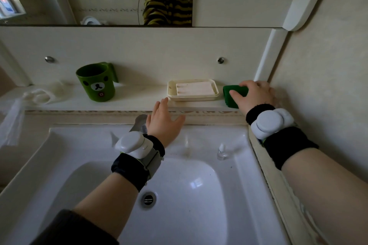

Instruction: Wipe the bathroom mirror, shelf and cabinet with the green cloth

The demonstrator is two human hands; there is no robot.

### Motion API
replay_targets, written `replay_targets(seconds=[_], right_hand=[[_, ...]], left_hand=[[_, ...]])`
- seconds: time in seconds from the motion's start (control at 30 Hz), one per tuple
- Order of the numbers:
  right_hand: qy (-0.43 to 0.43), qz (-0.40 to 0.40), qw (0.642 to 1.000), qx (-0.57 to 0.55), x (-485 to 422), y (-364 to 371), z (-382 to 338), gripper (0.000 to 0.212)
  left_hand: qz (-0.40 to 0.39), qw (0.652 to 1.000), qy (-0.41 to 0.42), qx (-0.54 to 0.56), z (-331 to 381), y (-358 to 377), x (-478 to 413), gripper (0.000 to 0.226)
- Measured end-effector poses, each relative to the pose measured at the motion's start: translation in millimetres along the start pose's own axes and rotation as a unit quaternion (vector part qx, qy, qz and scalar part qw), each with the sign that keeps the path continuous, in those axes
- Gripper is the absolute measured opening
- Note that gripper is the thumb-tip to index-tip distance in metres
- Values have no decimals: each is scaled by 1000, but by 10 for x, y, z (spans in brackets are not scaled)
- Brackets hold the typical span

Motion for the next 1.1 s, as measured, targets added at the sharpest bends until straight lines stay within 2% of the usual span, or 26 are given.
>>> replay_targets(seconds=[0.17,0.63,0.97,1.1], right_hand=[[-40,-53,998,-15,-11,154,-55,44],[-54,-33,998,16,-292,376,-79,46],[-64,-67,993,67,-371,348,-98,49],[-75,-17,995,66,-305,154,-241,49]], left_hand=[[-18,1000,-1,3,-11,-18,-12,71],[-30,999,10,-21,-6,-30,-4,71],[-46,999,-7,-27,30,-108,15,68],[-45,999,-5,-22,89,-149,21,67]])
Point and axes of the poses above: each hand's wrist, its own x-axis away from the middle knuckle, its own y-axis out of the palm, z = x × y, the point moved 2 cm from there along -x, towards the middle knuckle, and after that the axes turned 5 degrees about x, right-handed, at the moved point
